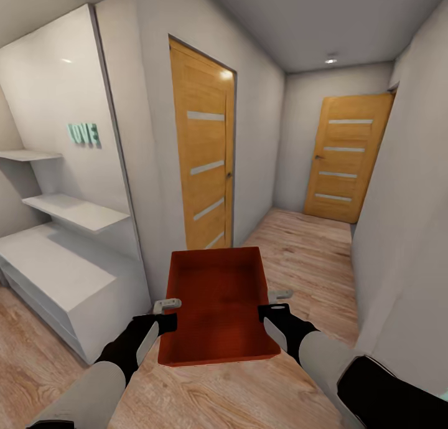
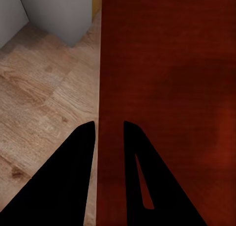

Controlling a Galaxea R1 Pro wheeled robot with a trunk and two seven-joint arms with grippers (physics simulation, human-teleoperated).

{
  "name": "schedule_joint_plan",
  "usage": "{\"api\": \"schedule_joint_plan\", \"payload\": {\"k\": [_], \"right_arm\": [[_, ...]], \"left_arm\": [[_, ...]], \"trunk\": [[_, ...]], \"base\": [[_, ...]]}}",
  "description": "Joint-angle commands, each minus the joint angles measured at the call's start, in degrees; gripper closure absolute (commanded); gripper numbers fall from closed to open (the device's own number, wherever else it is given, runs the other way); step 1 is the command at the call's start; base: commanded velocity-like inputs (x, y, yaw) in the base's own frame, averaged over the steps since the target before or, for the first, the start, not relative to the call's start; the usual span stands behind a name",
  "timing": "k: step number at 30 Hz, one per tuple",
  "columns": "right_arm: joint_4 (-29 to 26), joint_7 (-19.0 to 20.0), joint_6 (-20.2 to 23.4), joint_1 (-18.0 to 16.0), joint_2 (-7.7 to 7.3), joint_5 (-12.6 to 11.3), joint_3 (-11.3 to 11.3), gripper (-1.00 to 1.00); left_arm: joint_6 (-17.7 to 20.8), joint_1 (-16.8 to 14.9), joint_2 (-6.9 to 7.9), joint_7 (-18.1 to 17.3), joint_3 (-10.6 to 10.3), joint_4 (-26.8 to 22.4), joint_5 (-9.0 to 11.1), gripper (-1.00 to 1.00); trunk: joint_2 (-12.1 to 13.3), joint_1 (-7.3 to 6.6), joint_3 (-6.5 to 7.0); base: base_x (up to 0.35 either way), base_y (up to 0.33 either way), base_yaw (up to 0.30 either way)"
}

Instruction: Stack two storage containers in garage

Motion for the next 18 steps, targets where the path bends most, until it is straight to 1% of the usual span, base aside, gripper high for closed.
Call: {"api": "schedule_joint_plan", "payload": {"k": [1,12,14,18], "right_arm": [[-0.43,-0.24,0.10,-0.01,-0.01,0.21,0.31,1.00],[-0.43,-0.24,0.10,-0.01,-0.01,0.21,0.31,1.00],[-0.43,-0.30,0.11,-0.01,0.03,0.21,0.31,1.00],[-0.43,-0.32,0.12,-0.01,0.07,0.21,0.31,1.00]], "left_arm": [[0.43,0.00,0.02,2.90,0.76,0.03,-0.91,1.00],[0.40,0.00,0.04,2.90,0.76,0.01,-0.91,1.00],[0.40,0.00,0.04,2.90,0.76,0.01,-0.91,1.00],[0.40,0.00,0.04,2.90,0.76,-0.02,-0.91,1.00]], "trunk": [[-0.04,0.05,-0.02],[-0.04,0.05,-0.02],[-0.04,0.05,-0.02],[-0.04,0.05,-0.02]], "base": [[0.326,0.000,-0.002],[0.326,0.000,-0.001],[0.326,0.000,-0.104],[0.326,0.000,-0.214]]}}
